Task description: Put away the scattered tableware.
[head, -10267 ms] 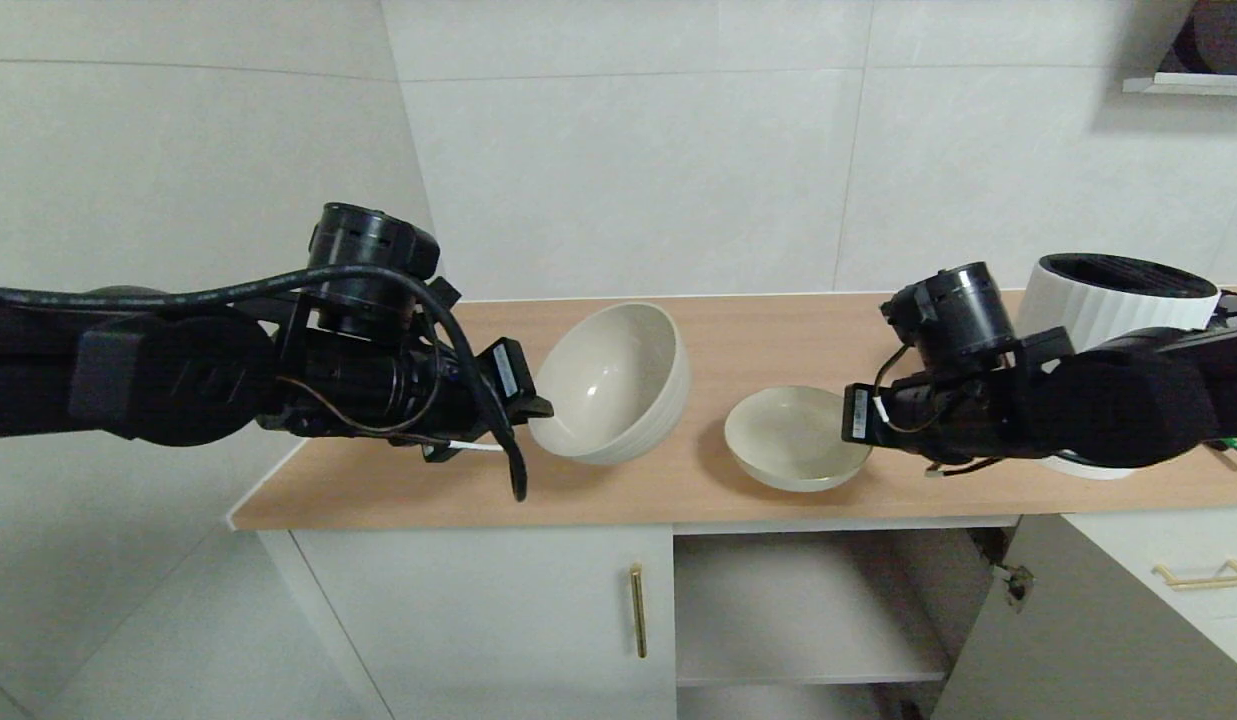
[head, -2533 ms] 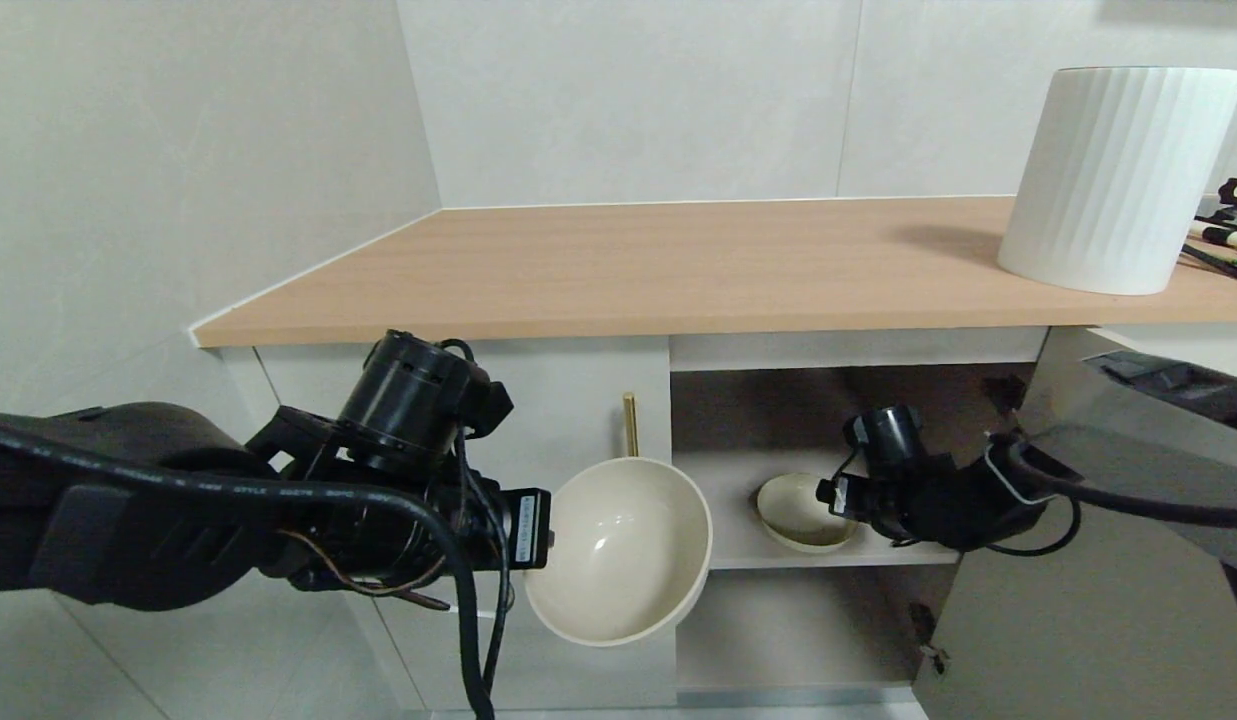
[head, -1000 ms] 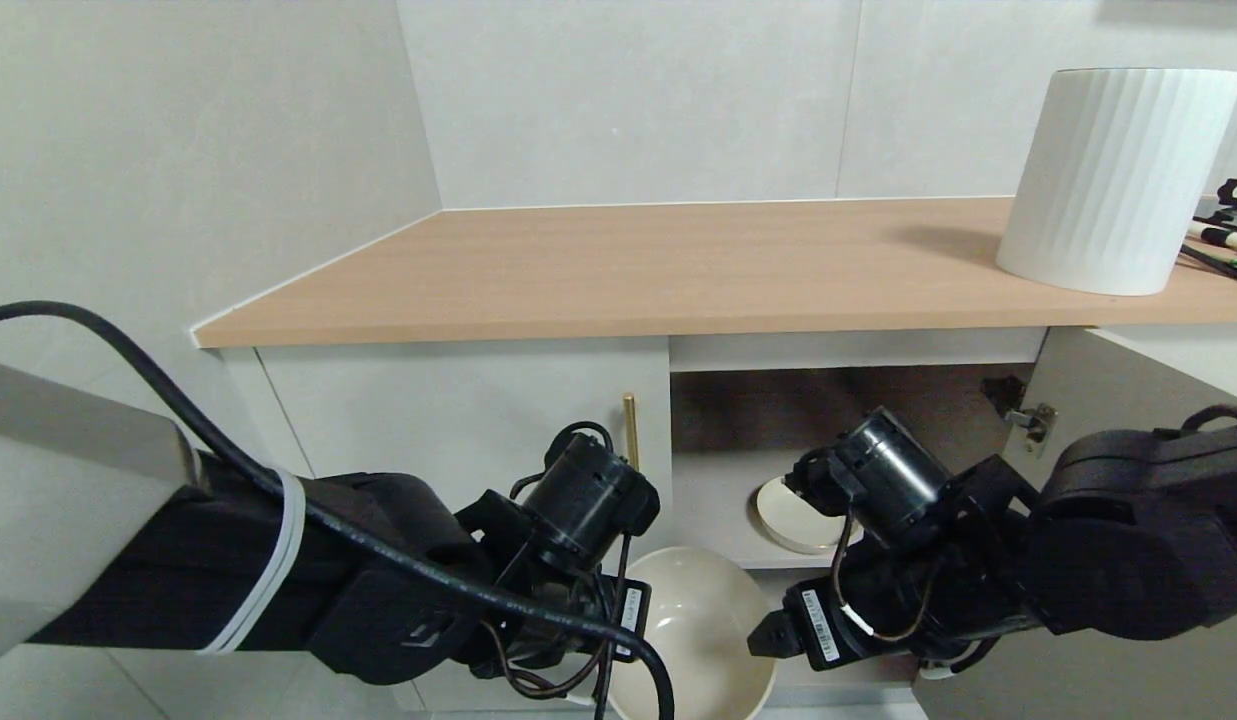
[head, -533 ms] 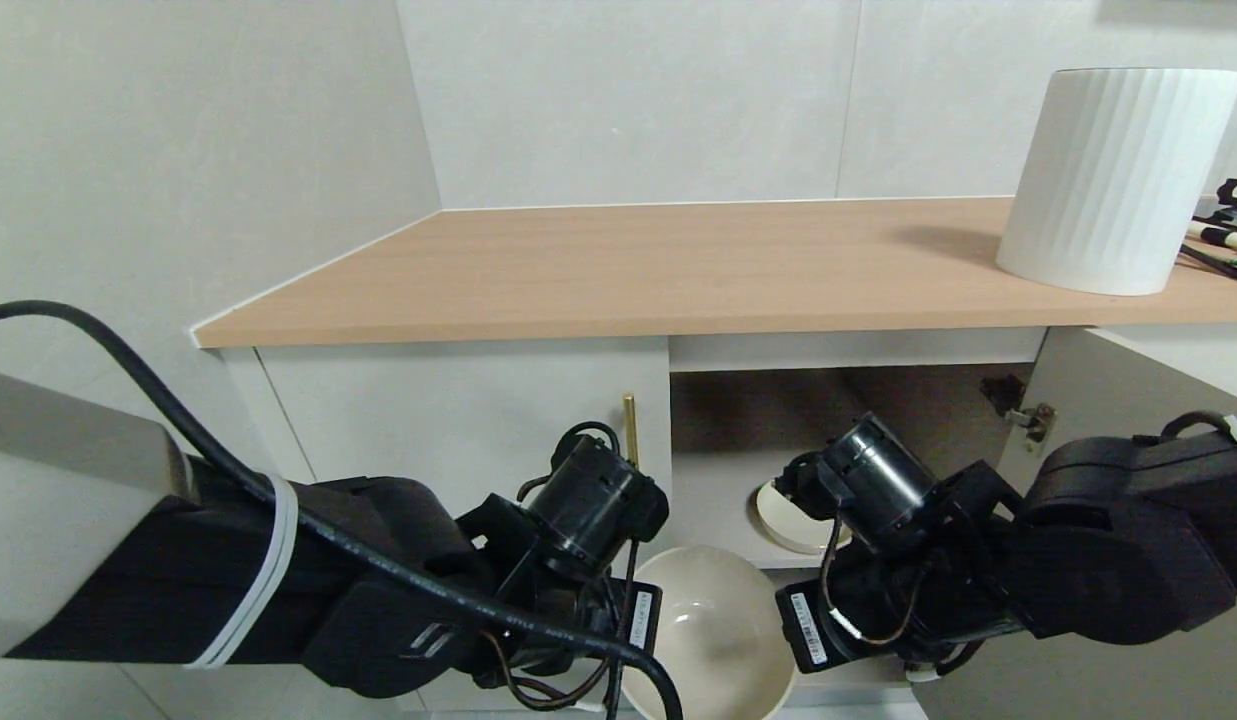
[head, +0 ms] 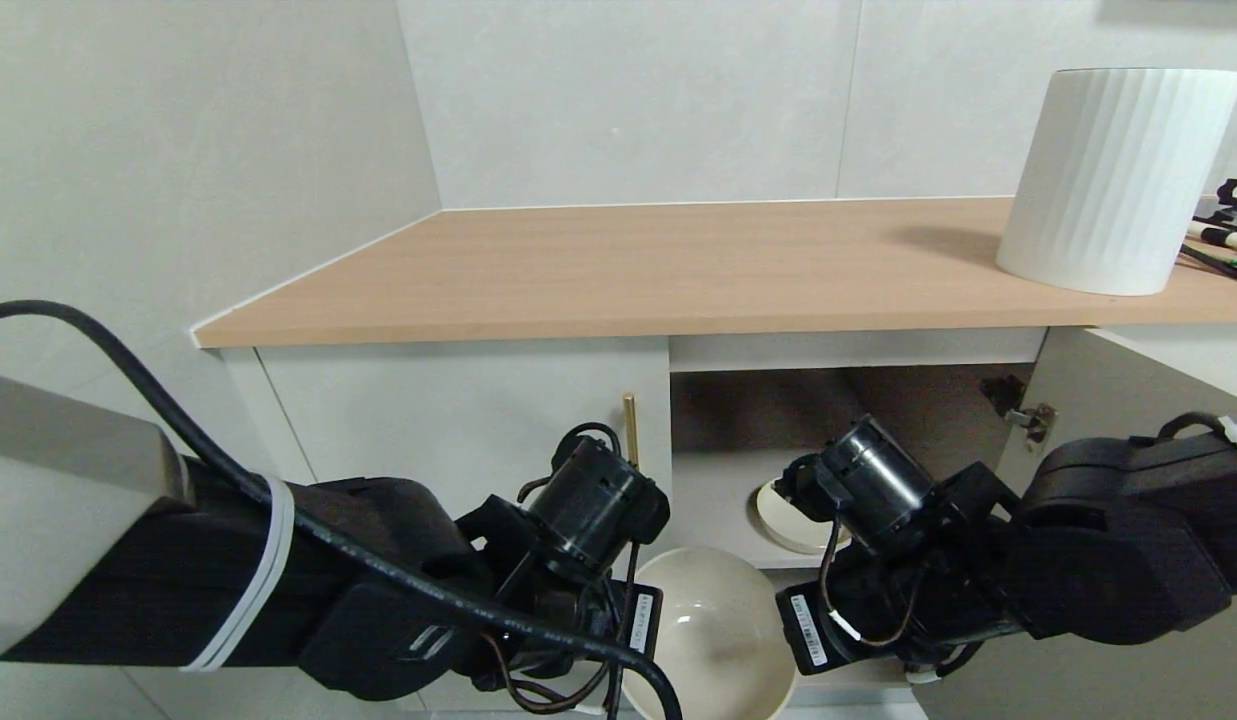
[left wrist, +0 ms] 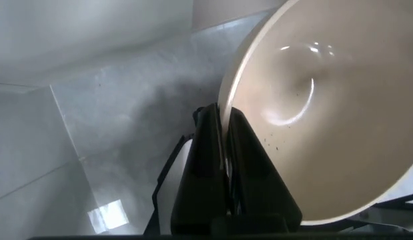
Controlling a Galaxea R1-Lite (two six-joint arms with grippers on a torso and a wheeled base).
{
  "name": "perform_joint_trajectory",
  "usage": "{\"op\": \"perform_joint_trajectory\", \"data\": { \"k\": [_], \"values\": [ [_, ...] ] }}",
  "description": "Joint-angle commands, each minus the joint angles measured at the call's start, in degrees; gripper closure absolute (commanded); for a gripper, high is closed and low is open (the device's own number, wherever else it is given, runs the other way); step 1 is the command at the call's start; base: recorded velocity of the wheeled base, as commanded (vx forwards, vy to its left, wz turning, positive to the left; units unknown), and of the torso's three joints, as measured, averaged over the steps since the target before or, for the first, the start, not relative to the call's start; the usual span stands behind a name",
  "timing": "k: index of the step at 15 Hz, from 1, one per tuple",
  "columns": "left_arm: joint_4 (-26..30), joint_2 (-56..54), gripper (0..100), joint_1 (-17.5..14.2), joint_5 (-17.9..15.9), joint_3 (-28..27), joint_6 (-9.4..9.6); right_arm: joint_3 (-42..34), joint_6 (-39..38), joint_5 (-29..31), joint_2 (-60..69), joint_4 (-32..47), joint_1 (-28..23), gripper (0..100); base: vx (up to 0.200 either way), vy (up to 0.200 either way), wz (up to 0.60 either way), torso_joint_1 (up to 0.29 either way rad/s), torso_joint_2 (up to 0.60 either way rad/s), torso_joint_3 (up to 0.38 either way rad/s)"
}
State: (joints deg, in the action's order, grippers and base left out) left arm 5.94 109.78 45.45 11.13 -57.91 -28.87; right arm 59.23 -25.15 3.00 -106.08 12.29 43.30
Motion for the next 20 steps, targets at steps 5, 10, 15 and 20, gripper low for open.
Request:
{"op": "perform_joint_trajectory", "data": {
  "k": [5,10,15,20],
  "values": [
    [0.0,-0.1,0,-0.1,0.1,-0.1,-0.05,-0.1,0.0,0.1,-0.4,0.0,0.0,100,0.000,0.000,0.00,0.000,0.00,0.000],
    [-0.1,-1.8,0,-0.3,0.3,-0.3,-0.75,0.2,0.0,0.2,-1.0,0.0,-0.5,100,0.000,0.000,0.00,0.000,0.00,0.000],
    [-1.8,-7.1,0,-1.2,-0.1,-0.2,-2.60,-0.1,-4.8,2.5,-1.8,-2.0,-8.8,100,0.000,0.000,0.00,0.000,0.00,0.000],
    [-1.8,-7.6,0,-1.4,-0.1,-0.1,-2.60,-0.4,-10.0,2.5,-3.7,-11.8,-19.7,100,0.000,0.000,0.00,0.000,0.00,0.000]
  ]
}}
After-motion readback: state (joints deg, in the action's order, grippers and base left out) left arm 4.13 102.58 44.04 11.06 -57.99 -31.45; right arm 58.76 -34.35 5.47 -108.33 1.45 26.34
